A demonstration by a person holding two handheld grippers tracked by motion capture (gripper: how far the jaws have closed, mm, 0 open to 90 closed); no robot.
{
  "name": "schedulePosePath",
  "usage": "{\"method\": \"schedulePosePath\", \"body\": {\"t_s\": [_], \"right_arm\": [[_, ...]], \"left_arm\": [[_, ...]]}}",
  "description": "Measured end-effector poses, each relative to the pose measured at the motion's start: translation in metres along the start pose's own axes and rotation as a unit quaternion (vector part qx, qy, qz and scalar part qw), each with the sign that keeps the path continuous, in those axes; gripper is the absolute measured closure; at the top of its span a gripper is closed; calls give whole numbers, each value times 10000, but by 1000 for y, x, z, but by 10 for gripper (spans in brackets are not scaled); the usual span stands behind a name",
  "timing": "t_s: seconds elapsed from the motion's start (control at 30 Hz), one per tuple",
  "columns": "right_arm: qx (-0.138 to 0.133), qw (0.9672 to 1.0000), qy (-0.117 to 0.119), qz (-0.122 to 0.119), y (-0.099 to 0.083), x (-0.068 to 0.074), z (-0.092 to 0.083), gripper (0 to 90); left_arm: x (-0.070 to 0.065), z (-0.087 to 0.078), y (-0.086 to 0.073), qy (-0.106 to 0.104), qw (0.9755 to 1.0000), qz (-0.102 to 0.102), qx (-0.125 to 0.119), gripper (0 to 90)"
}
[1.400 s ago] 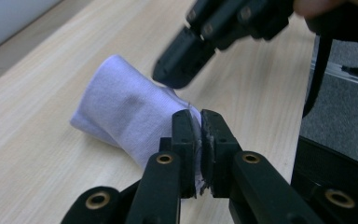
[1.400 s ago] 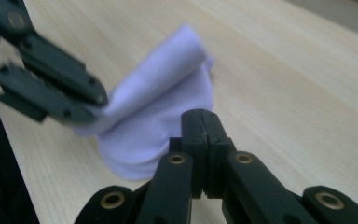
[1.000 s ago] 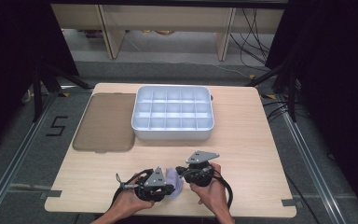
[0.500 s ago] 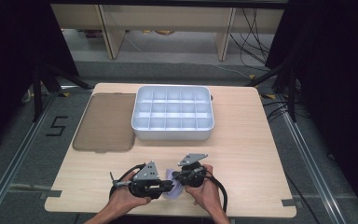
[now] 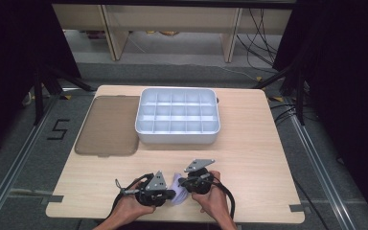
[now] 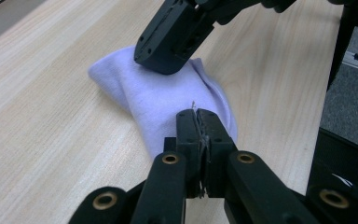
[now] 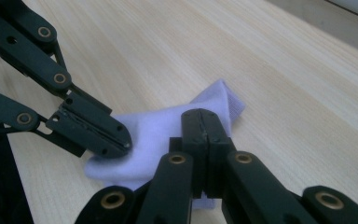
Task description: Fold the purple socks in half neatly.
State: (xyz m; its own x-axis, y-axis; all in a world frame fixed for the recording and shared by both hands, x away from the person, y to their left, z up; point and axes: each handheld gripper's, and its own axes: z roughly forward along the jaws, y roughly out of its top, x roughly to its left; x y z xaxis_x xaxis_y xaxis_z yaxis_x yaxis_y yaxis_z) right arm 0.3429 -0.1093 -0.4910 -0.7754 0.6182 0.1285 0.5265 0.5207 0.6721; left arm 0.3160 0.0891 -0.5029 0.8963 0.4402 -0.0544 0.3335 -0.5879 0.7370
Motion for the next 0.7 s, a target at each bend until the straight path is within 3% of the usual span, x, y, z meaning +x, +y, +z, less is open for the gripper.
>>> {"method": "schedulePosePath", "body": {"t_s": [0.03, 0.1, 0.13, 0.17, 0.2, 0.23, 0.27, 0.3, 0.33, 0.37, 0.4, 0.47, 0.5, 0.57, 0.6, 0.67, 0.7], "right_arm": [[15, 10000, -35, 46, -1, 1, -1, 900], [59, 10000, -33, 54, -2, 2, -3, 900], [6, 9999, -12, 131, -3, 4, -3, 900], [107, 9999, -33, -12, -4, 3, -5, 900], [116, 9999, -28, -3, -5, 5, -6, 900], [29, 10000, -50, -5, -7, 6, -5, 900], [153, 9999, -25, 13, -8, 7, -9, 900], [147, 9999, -5, -63, -9, 8, -9, 900], [118, 9999, -35, 36, -11, 9, -9, 900], [206, 9998, 75, -31, -10, 9, -11, 900], [213, 9998, 64, 6, -10, 10, -12, 894], [138, 9999, -6, 64, -7, 9, -15, 821], [30, 9999, -97, 129, -6, 9, -16, 785], [104, 9997, -133, 171, -2, 4, -21, 686], [-40, 9995, -254, 168, -3, 1, -20, 655], [104, 9994, -200, 275, -2, -1, -21, 608], [193, 9990, -135, 384, -2, -2, -18, 572]], "left_arm": [[0, 0, -1, 22, 9999, -97, 25, 877], [2, -1, -1, 18, 10000, -68, 50, 882], [2, 1, -1, 3, 9999, -132, -43, 884], [4, 1, 0, 66, 9999, -87, -19, 885], [5, 1, 0, 75, 9999, -96, 14, 886], [7, 0, 0, 69, 10000, 56, 15, 886], [7, 1, 0, 82, 10000, 50, 1, 886], [5, 2, 0, 109, 9998, -171, -68, 887], [6, 2, 0, 100, 9999, -39, -60, 886], [9, 0, 1, 83, 9998, 156, 64, 886], [8, 0, 0, 88, 9998, 149, 49, 886], [8, 1, 0, 82, 9999, 52, -44, 886], [6, 2, -1, 96, 9998, -136, -86, 886], [6, 1, 0, 79, 9999, -96, -27, 885], [5, 2, -1, 91, 9998, -159, -89, 883], [8, 1, 0, 89, 9999, 128, 17, 883], [7, 1, 0, 107, 9999, 39, 0, 883]]}}
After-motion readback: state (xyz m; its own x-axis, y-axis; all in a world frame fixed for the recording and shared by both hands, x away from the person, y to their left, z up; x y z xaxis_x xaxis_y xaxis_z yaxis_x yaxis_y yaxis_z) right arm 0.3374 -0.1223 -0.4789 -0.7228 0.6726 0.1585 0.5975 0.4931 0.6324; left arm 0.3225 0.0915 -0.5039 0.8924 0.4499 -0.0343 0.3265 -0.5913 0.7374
